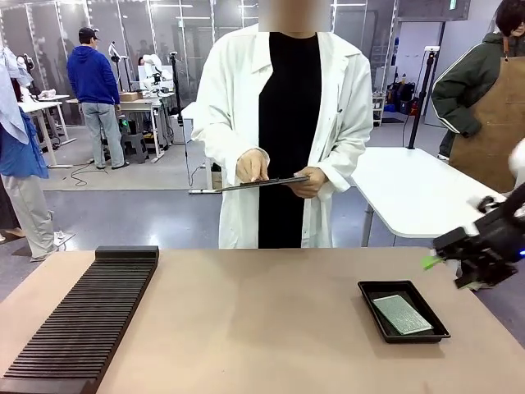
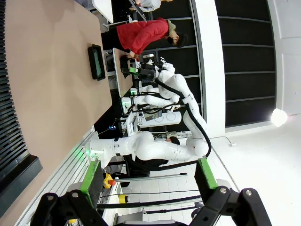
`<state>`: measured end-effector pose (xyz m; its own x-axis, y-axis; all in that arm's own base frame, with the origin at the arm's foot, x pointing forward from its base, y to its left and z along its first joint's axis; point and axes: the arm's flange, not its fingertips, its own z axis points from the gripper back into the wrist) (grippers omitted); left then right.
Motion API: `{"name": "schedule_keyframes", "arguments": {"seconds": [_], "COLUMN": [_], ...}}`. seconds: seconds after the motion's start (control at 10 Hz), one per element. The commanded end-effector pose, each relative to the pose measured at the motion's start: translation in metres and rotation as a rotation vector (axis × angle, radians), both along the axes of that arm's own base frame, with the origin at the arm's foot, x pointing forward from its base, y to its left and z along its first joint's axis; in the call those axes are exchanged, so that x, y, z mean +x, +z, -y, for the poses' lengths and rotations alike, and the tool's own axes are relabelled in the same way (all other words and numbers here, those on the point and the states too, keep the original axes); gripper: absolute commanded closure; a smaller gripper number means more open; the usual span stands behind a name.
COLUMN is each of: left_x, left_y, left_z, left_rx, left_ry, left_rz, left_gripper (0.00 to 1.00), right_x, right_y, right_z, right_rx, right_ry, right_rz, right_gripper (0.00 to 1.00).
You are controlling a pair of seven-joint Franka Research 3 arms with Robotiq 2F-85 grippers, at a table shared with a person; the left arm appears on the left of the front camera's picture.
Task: Inspect the PCB.
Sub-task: Place the Blank PCB in the ESD tray.
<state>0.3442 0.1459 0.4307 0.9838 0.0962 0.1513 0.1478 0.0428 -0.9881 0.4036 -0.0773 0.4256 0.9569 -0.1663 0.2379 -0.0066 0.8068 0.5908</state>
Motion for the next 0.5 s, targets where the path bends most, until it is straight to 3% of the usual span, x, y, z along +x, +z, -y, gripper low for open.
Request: {"name": "schedule_keyframes", "arguments": {"seconds": [0.0,0.4], "left_x": [-0.002,-0.002], "left_y": [0.001,0.001], "left_z": [0.0,0.0], "left_rx": [0.005,0.005], "left_ry": [-0.001,-0.001], "left_rz": [-0.001,-0.001], "left_gripper": [0.0,0.0], "right_x": [-0.018,-0.056], "right_y": [0.038,0.068], "right_z": [0.043,0.121], "right_rx": [0.185,0.604], "right_ry": [-0.049,-0.056], "right_rz": [-0.079,-0.186], "right_gripper": [0.0,0.0]}}
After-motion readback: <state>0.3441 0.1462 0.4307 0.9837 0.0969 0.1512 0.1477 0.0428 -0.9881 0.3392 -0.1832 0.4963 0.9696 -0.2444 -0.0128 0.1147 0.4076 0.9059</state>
